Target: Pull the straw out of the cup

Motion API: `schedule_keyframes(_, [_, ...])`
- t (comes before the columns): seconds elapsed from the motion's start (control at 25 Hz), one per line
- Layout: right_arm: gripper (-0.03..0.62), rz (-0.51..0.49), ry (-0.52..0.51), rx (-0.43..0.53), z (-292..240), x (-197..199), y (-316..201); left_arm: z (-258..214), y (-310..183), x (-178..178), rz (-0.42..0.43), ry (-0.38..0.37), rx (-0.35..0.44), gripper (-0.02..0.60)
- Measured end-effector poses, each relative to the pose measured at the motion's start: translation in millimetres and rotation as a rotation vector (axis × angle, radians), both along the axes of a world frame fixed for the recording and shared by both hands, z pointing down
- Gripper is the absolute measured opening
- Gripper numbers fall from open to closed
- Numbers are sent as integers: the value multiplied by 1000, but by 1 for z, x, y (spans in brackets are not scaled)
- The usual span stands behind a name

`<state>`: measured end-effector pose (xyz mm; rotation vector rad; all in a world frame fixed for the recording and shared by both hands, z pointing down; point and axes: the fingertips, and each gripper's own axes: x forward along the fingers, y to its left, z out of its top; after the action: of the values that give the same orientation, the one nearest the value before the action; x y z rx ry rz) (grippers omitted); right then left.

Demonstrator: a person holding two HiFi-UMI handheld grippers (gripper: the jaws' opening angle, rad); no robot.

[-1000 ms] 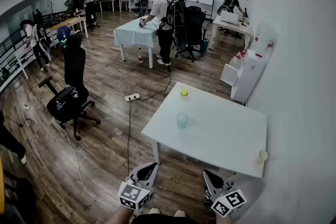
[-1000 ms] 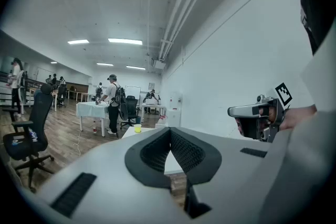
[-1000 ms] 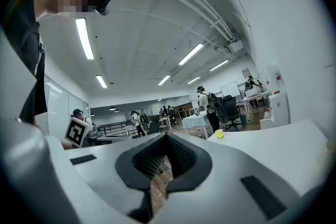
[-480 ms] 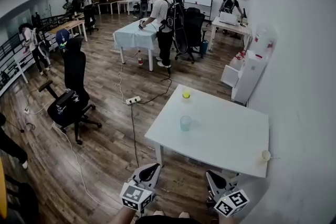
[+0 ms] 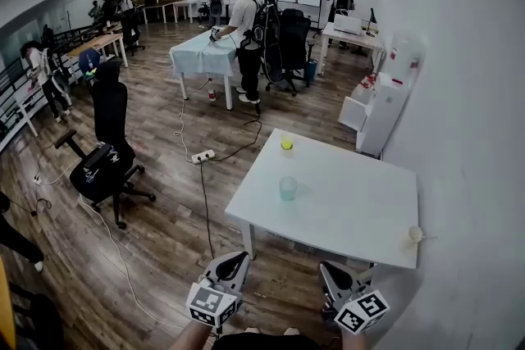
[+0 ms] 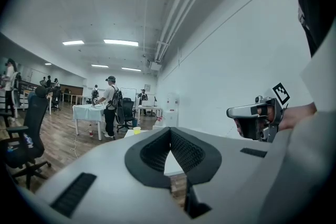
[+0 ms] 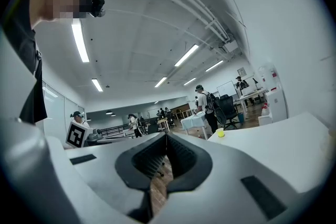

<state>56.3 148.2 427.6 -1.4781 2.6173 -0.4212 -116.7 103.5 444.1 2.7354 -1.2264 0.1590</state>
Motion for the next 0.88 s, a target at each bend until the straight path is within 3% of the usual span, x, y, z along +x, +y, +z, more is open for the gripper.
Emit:
schedule_keyframes(0.28, [21,-7,-22,3,-1,-13,8,-2,9,-8,47,28,1,14])
schedule_keyframes(0.88, [21,3,18,1,2,-39,27,11,30,-44,48,22,-19,14])
